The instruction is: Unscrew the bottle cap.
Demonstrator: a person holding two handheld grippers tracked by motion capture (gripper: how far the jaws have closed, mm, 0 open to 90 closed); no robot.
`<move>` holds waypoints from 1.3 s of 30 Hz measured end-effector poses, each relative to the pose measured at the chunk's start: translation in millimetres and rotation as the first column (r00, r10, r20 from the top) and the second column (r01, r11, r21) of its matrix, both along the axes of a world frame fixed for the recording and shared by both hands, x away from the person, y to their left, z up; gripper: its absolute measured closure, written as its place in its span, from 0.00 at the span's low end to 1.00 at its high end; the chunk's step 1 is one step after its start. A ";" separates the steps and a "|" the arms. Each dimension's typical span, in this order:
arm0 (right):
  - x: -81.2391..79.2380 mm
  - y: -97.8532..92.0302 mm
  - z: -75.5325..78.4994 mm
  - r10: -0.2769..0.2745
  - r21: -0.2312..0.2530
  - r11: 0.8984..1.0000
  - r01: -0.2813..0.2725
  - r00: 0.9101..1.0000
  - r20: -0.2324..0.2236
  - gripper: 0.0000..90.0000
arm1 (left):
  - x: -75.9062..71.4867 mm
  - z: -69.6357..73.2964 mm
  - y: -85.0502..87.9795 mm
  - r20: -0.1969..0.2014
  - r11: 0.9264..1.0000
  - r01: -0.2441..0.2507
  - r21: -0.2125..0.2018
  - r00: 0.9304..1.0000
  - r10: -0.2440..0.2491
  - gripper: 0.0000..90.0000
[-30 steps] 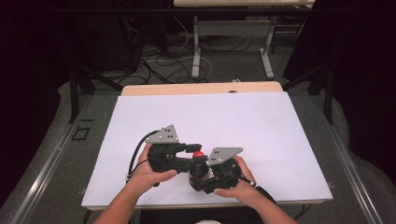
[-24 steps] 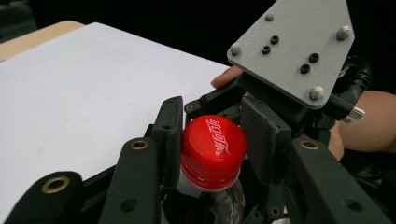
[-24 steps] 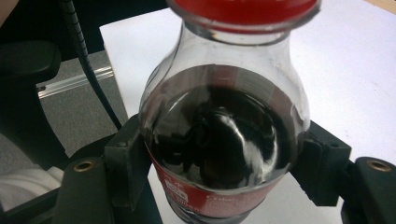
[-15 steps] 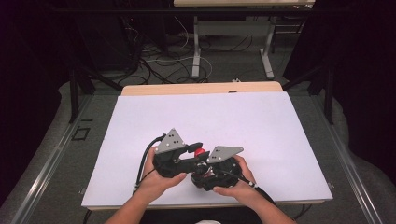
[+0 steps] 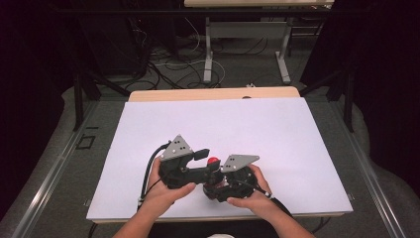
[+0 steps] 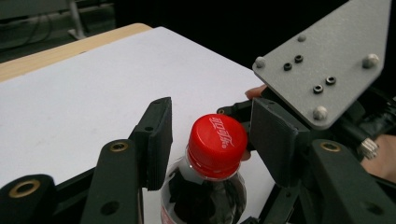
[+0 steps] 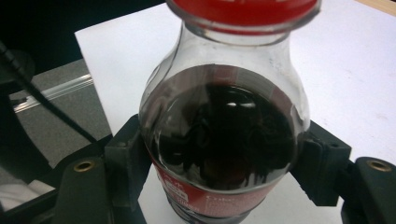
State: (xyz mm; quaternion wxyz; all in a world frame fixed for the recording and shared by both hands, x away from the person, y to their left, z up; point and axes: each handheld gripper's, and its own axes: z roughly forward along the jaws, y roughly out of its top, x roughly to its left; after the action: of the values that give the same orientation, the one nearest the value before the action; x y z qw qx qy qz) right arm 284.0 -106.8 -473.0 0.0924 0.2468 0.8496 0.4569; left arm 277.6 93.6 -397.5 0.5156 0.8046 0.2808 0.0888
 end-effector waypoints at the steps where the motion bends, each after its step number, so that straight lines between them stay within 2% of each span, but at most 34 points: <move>1: -0.4 0.4 0.4 0.001 0.004 1.000 -0.001 1.000 0.001 0.33 | 2.0 0.2 1.6 0.007 1.000 0.027 0.003 1.000 -0.027 0.56; 6: -2.8 2.1 3.0 0.019 0.000 1.000 -0.019 1.000 -0.003 0.33 | 8.9 -1.0 3.3 0.014 0.994 0.105 -0.012 0.994 -0.105 0.59; 10: -3.9 3.5 2.4 0.029 0.007 1.000 -0.029 1.000 0.002 0.33 | 12.4 -3.1 -0.5 0.024 0.990 0.143 -0.011 0.989 -0.143 0.62; 14: -4.7 4.8 1.7 0.034 0.000 0.999 -0.034 0.999 0.007 0.33 | 14.6 -5.0 -3.5 0.012 0.986 0.166 -0.021 0.986 -0.166 0.69; 15: -4.3 4.3 1.1 0.028 0.005 1.000 -0.028 1.000 0.003 0.33 | 14.1 -5.3 -4.4 0.028 0.988 0.156 -0.015 0.987 -0.155 0.69; 17: -4.1 4.2 1.1 0.026 0.005 1.000 -0.026 1.000 0.003 0.33 | 10.6 -5.5 -6.6 0.028 0.993 0.114 -0.020 0.993 -0.113 0.70; 20: -3.3 4.0 1.1 0.010 0.003 1.000 -0.010 1.000 0.006 0.33 | 3.7 -5.3 -11.5 0.037 0.999 0.031 -0.013 0.999 -0.031 0.70; 22: -3.2 4.0 0.8 0.004 0.004 1.000 -0.004 1.000 0.000 0.33 | -0.2 -5.0 -15.4 0.043 1.000 -0.011 0.001 0.999 0.011 0.70; 24: -2.7 3.0 0.8 0.010 -0.006 1.000 -0.010 1.000 -0.001 0.33 | -3.4 -4.0 -17.8 0.059 0.999 -0.029 0.022 0.998 0.028 0.70; 25: -2.9 3.3 0.6 0.015 0.002 1.000 -0.015 1.000 -0.001 0.33 | -4.1 -3.3 -18.2 0.059 0.999 -0.030 0.029 0.998 0.028 0.62; 26: -2.9 3.3 0.6 0.015 0.002 1.000 -0.015 1.000 -0.001 0.33 | -4.5 -2.3 -17.9 0.048 0.999 -0.022 0.029 0.999 0.020 0.62; 27: -3.0 3.4 0.6 0.017 0.009 1.000 -0.017 1.000 -0.001 0.33 | -4.6 -1.0 -16.4 0.050 0.999 -0.016 0.031 0.999 0.015 0.57; 30: -4.0 2.6 2.2 0.019 0.009 1.000 -0.019 1.000 -0.008 0.33 | -5.7 3.1 -8.2 0.048 1.000 -0.010 0.018 0.999 0.009 0.52; 33: -4.0 2.4 2.5 0.031 0.005 1.000 -0.031 1.000 0.003 0.33 | -5.9 5.8 0.2 0.046 1.000 0.019 0.004 0.999 -0.020 0.52; 35: -4.6 3.6 2.2 0.026 0.014 1.000 -0.026 1.000 0.003 0.33 | -4.0 5.9 4.2 0.059 0.998 0.061 0.008 0.996 -0.062 0.53; 39: -5.2 4.2 2.9 0.041 0.004 0.999 -0.041 0.999 0.003 0.33 | 2.9 3.4 8.2 0.025 0.993 0.116 0.000 0.993 -0.116 0.61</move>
State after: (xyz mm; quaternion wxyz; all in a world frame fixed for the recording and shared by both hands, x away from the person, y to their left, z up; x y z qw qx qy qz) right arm 278.8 -102.6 -470.1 0.0839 0.2288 0.8533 0.4609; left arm 280.5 101.9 -394.0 0.5239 0.8181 0.2270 0.0687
